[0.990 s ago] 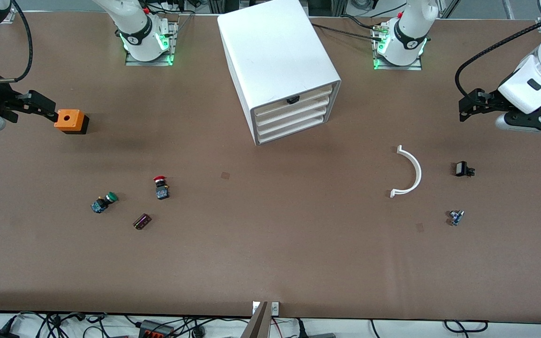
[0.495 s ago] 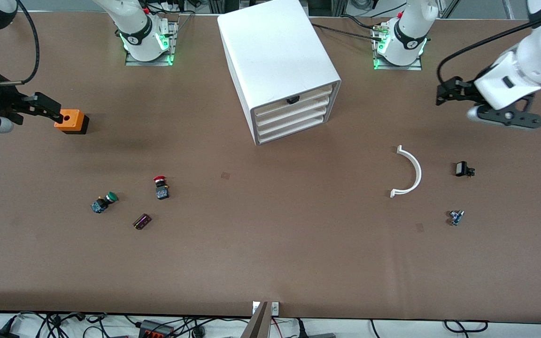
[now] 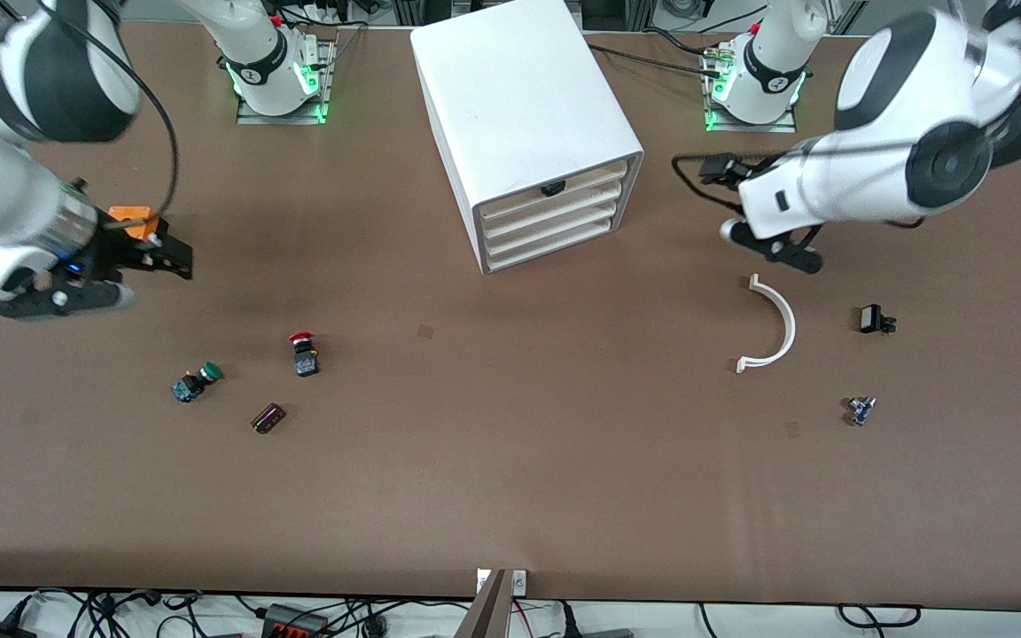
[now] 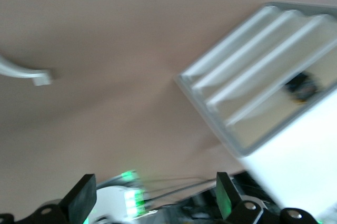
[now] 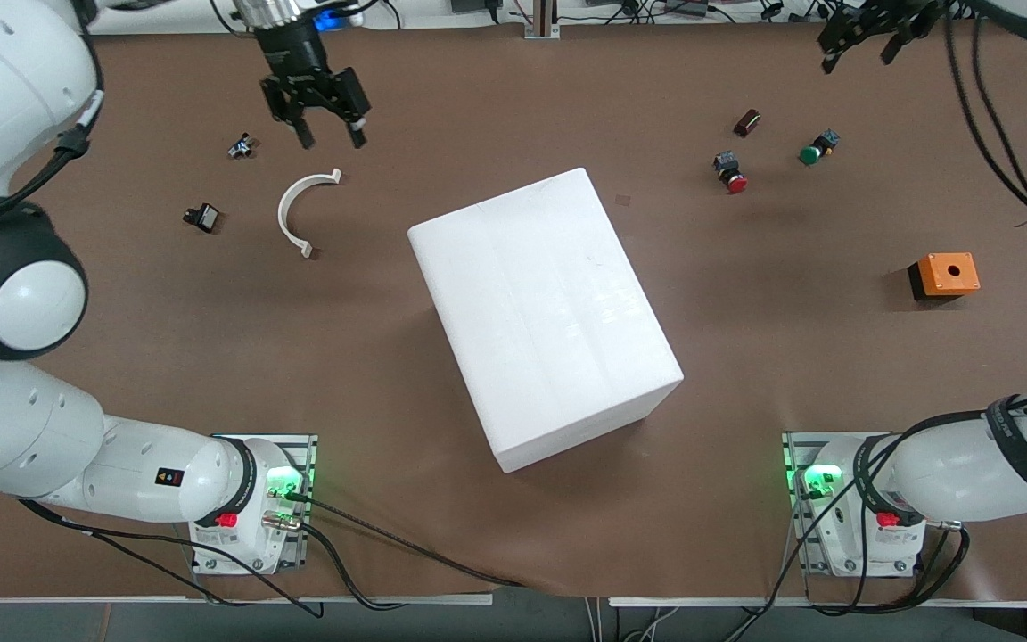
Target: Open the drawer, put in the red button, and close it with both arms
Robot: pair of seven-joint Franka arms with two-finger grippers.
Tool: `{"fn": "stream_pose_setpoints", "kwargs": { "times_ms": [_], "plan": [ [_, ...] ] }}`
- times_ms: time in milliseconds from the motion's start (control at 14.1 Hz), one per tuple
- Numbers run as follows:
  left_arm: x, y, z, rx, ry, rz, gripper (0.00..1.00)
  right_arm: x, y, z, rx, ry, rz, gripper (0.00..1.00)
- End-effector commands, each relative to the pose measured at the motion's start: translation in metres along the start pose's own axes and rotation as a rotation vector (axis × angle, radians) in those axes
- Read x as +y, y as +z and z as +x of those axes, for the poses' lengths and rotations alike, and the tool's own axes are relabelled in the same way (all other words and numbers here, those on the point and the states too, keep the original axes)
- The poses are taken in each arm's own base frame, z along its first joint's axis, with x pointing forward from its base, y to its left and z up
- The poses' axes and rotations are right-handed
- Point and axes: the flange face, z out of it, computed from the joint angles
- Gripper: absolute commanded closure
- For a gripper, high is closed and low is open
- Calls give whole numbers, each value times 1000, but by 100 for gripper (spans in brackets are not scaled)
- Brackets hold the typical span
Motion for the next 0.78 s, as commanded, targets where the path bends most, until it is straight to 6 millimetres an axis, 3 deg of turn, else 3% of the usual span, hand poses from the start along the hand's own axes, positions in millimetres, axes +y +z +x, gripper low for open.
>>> {"fn": "stream_pose_setpoints", "kwargs": {
  "times_ms": [0, 212, 283, 566, 707],
  "plan": [
    [-10, 26, 38, -29, 16, -192, 0, -28, 35, 25, -15, -41, -3, 0],
    [-21, 78, 63, -35, 116, -384, 0, -74, 89, 48, -18, -105, -16, 0],
    [-38, 99, 65, -10, 124, -463, 0, -84, 107, 54, -13, -118, -18, 0],
    [-56, 169, 65, 119, 228, -630, 1, -101, 189, 68, -62, -115, 10, 0],
    [-62, 199, 63, 149, 266, -696, 18, -107, 214, 69, -83, -128, 1, 0]
  ]
}}
